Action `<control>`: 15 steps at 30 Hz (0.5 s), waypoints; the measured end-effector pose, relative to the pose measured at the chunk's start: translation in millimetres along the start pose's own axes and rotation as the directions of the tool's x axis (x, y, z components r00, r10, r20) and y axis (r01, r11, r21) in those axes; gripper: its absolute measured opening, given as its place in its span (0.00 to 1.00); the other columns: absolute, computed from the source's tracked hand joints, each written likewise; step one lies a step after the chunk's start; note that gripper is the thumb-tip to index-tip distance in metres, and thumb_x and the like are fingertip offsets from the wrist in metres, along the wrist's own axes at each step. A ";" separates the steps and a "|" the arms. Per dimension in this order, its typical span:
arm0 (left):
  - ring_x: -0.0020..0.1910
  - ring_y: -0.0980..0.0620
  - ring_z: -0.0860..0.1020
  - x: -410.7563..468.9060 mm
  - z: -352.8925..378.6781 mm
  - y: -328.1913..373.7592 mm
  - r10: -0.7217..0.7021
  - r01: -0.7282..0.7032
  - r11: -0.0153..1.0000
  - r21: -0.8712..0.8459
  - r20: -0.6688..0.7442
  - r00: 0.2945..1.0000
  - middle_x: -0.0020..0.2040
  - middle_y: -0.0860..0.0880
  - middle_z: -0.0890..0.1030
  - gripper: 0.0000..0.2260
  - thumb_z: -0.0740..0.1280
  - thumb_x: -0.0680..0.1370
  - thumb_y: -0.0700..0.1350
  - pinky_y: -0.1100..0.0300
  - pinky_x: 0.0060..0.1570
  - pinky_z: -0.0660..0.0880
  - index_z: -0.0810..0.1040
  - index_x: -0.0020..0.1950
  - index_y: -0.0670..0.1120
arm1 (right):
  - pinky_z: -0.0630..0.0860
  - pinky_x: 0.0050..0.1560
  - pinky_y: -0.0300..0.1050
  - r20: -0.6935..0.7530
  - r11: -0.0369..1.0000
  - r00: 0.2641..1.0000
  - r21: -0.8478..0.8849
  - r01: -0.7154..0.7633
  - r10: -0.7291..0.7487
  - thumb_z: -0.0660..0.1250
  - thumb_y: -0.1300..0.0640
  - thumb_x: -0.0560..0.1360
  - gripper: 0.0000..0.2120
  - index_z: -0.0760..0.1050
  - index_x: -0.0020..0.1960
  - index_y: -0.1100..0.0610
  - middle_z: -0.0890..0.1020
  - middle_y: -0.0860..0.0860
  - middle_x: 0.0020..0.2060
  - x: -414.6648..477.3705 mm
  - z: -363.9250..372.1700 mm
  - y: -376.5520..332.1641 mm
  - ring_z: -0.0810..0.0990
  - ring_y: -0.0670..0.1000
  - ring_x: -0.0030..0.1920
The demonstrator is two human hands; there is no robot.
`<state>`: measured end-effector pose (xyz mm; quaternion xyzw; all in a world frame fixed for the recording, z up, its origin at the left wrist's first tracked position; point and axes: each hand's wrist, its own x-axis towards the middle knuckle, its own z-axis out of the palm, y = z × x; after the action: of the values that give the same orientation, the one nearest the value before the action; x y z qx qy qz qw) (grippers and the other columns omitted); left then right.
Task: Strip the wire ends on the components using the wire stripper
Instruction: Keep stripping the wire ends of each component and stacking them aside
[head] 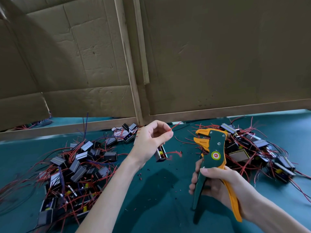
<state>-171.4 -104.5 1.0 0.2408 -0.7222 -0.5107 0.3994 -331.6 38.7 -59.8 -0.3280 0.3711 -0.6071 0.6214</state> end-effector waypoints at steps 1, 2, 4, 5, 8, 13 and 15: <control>0.32 0.59 0.71 -0.6 1.5 2.4 0.020 -0.020 1.000 0.000 -0.006 1.000 0.34 0.55 0.77 0.05 0.71 0.75 0.38 0.67 0.35 0.70 0.79 0.42 0.48 | 0.79 0.46 0.61 0.030 1.000 1.000 -0.013 0.002 -0.002 0.76 0.59 0.60 0.14 0.80 0.44 0.62 0.79 0.66 0.39 -1.6 0.7 -0.5 0.81 0.65 0.39; 0.31 0.58 0.70 -1.0 2.6 4.7 0.032 -0.032 0.999 0.000 -0.005 0.999 0.33 0.54 0.77 0.05 0.72 0.74 0.39 0.66 0.35 0.68 0.81 0.41 0.49 | 0.79 0.47 0.61 0.057 1.000 0.998 -0.026 0.007 -0.005 0.76 0.59 0.61 0.14 0.80 0.45 0.62 0.78 0.66 0.39 -3.2 1.8 -1.2 0.81 0.65 0.40; 0.29 0.58 0.68 -1.5 3.8 8.1 0.038 -0.038 0.999 -0.011 0.014 0.999 0.30 0.55 0.76 0.04 0.72 0.74 0.41 0.68 0.33 0.65 0.84 0.40 0.49 | 0.79 0.47 0.61 0.096 0.999 0.995 -0.044 0.021 -0.017 0.76 0.59 0.63 0.14 0.79 0.46 0.63 0.78 0.66 0.39 -6.0 4.9 -2.8 0.80 0.65 0.39; 0.28 0.60 0.68 -1.6 4.1 9.3 0.036 -0.036 0.999 -0.023 0.023 0.999 0.28 0.57 0.76 0.04 0.72 0.74 0.41 0.71 0.32 0.65 0.85 0.41 0.48 | 0.79 0.47 0.61 0.106 0.998 0.994 -0.048 0.028 -0.022 0.75 0.60 0.63 0.14 0.79 0.46 0.63 0.78 0.66 0.39 -7.0 6.6 -3.5 0.80 0.65 0.39; 0.28 0.63 0.73 -2.6 5.7 12.3 0.036 -0.034 0.998 -0.044 0.051 0.998 0.29 0.59 0.78 0.02 0.72 0.74 0.40 0.76 0.33 0.66 0.84 0.42 0.44 | 0.79 0.47 0.62 0.117 0.997 0.993 -0.063 0.042 -0.034 0.75 0.60 0.62 0.14 0.79 0.46 0.64 0.77 0.67 0.39 -9.8 9.2 -5.6 0.79 0.65 0.39; 0.33 0.64 0.77 -6.2 11.9 16.4 0.002 0.004 0.998 -0.063 0.100 0.995 0.33 0.56 0.82 0.03 0.72 0.73 0.37 0.75 0.36 0.70 0.84 0.42 0.44 | 0.78 0.48 0.61 0.165 0.995 0.986 -0.088 0.048 -0.033 0.76 0.60 0.65 0.14 0.78 0.47 0.63 0.78 0.67 0.40 -10.1 6.2 -4.8 0.80 0.66 0.41; 0.37 0.61 0.79 -6.8 13.2 17.1 -0.018 0.024 0.998 -0.059 0.101 0.995 0.36 0.53 0.83 0.03 0.73 0.72 0.38 0.72 0.40 0.72 0.85 0.42 0.45 | 0.77 0.49 0.61 0.180 0.995 0.983 -0.092 0.039 -0.022 0.78 0.59 0.66 0.15 0.78 0.48 0.63 0.78 0.67 0.40 -8.1 4.2 -4.4 0.80 0.65 0.41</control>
<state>-177.5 -85.9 12.6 0.2101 -0.7232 -0.5479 0.3643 -330.1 46.4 -53.4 -0.4163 0.3373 -0.5662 0.6263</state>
